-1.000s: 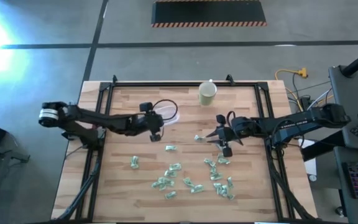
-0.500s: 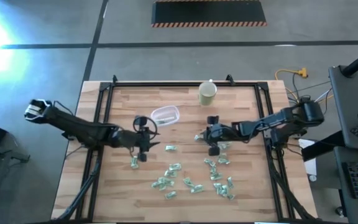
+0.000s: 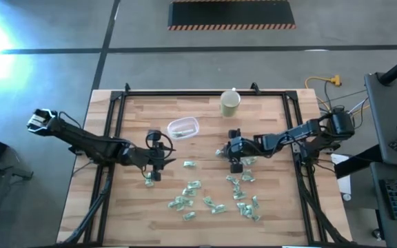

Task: Pick and place Stevia / Truvia into bins
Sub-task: Put the stevia packet into the transparent container

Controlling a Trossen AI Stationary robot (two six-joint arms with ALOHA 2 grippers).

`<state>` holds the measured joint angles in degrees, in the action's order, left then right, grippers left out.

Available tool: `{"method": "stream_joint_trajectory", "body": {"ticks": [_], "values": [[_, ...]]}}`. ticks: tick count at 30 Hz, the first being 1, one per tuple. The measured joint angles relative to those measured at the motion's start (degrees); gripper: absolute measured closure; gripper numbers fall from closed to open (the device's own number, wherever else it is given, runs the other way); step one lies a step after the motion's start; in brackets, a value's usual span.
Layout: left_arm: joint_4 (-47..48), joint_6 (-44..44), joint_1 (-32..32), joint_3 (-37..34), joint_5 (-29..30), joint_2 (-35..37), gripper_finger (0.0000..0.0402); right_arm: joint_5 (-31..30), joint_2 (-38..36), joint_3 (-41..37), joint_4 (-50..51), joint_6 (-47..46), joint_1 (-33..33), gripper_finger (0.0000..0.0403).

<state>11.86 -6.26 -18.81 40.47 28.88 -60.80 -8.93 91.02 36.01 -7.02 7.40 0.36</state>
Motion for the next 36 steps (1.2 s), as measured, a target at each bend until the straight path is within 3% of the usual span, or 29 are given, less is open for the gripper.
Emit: {"method": "stream_joint_trajectory", "body": {"ticks": [23,32,36], "values": [[0.2,0.0,-0.1,0.0,-0.1,0.0,0.0257,0.5,4.4,0.4,0.0,-1.4,-1.6,0.0308],[0.2,0.0,-0.1,0.0,-0.1,0.0,0.0257,0.4,4.3,0.6,0.0,1.0,-1.5,0.0388],[0.3,0.0,-0.1,0.0,-0.1,0.0,0.0257,0.4,4.3,2.6,0.0,1.6,-1.5,0.0392]]}}
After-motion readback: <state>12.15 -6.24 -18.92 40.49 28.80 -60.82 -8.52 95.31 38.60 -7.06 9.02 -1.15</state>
